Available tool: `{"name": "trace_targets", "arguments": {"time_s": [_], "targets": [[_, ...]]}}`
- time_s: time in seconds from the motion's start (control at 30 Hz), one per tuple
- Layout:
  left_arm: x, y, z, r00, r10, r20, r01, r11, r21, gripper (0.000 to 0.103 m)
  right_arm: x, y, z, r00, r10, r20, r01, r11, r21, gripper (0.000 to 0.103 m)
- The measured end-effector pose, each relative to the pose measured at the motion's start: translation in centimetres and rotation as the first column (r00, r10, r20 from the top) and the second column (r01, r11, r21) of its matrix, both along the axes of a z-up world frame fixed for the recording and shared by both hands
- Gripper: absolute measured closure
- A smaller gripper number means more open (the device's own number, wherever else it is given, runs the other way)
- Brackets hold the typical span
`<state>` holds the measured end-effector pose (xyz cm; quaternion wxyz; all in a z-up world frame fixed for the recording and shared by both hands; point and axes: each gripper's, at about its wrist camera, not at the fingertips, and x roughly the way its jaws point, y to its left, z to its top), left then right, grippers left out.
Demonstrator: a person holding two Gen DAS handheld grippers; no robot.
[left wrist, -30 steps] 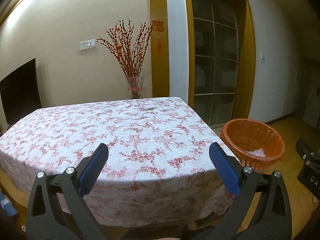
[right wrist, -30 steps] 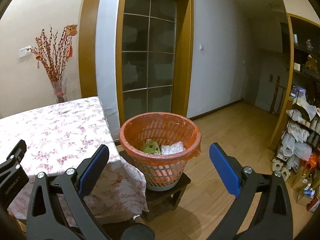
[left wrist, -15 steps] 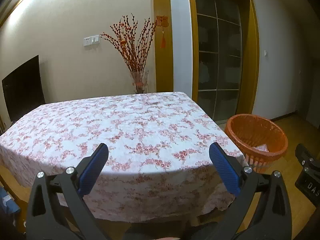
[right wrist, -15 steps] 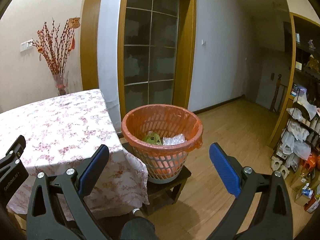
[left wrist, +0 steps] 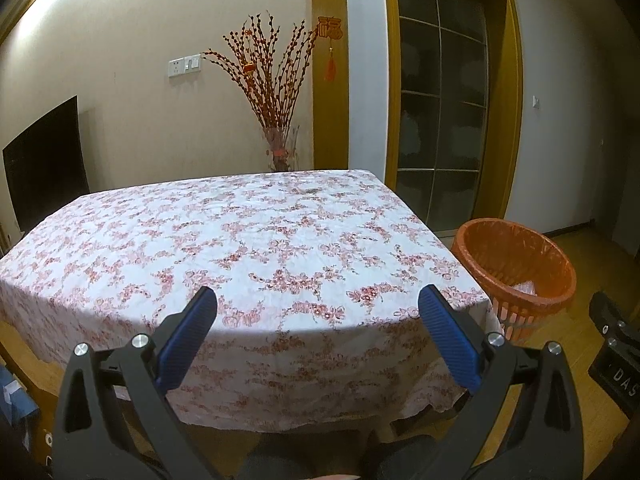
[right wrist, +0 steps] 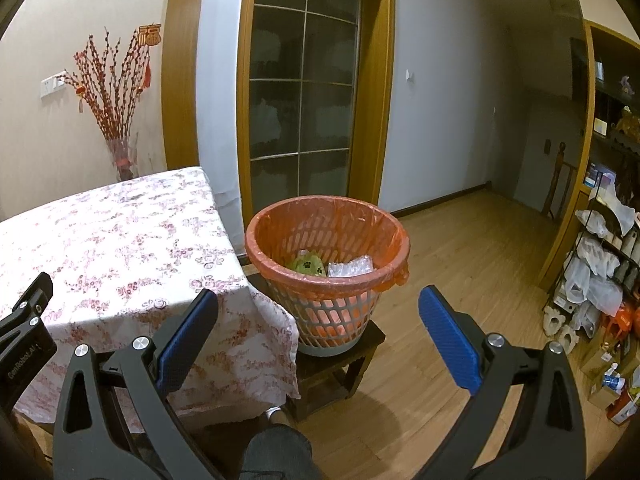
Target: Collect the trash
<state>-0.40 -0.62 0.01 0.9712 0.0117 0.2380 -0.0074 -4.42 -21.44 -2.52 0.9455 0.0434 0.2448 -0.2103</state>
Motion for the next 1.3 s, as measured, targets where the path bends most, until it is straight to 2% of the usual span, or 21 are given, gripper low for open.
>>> {"name": "trace_targets", "arguments": {"time_s": [1.3], "targets": [[0.12, 0.14, -0.21, 1.000, 0.016, -0.013, -0.016, 1.000, -0.012, 0.004, 0.45, 0.44, -0.47, 1.000, 0.008, -0.022, -0.008, 1.000, 0.013, 0.004]]}}
